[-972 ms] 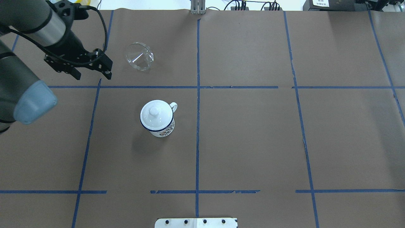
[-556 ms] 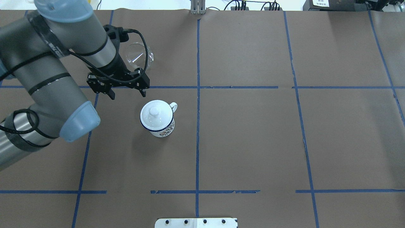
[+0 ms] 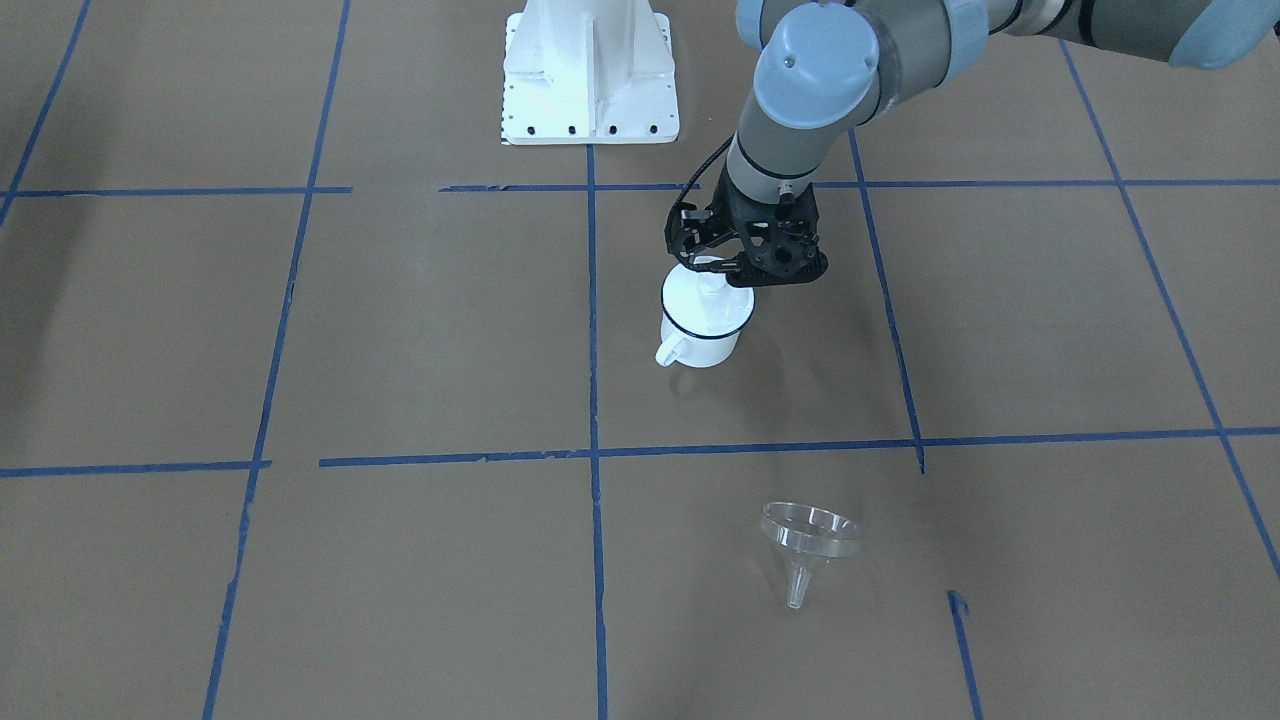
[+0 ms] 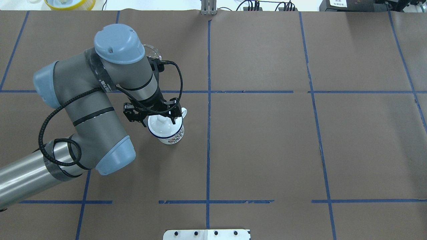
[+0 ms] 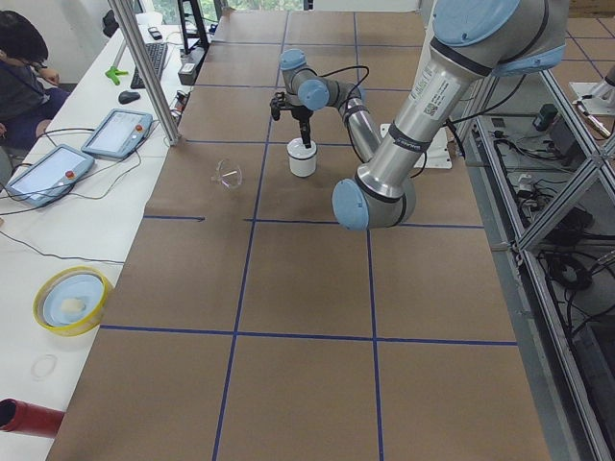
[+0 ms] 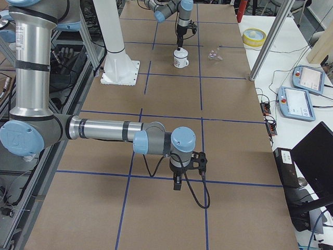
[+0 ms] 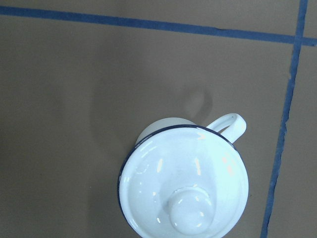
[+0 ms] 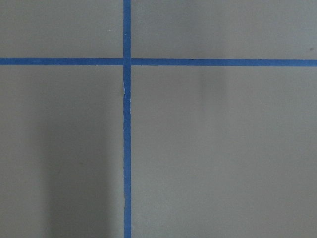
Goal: Place funnel on cup
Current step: 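Lower the left gripper and grasp the white lid's knob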
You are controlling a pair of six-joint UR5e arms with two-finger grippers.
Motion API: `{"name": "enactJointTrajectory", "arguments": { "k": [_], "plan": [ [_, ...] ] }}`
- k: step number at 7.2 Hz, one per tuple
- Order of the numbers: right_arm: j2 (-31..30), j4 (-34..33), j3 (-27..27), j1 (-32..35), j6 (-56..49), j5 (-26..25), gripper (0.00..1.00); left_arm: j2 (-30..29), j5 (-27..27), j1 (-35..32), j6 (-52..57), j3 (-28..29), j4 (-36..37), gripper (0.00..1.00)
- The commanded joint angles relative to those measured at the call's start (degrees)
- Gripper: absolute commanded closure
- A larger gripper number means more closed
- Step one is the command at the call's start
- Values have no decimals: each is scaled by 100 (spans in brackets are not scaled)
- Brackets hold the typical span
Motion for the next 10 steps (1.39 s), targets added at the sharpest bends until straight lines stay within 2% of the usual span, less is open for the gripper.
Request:
{"name": "enactJointTrajectory", "arguments": {
  "k": [1,4,10],
  "plan": [
    [0,0,0,0,0,0,0,16,20,65,-59,93,-177,25],
    [0,0,0,0,0,0,0,33,38,65,-32,102,-212,40],
    [0,0,0,0,0,0,0,25,416,13,-15,84,-265,40]
  ]
}}
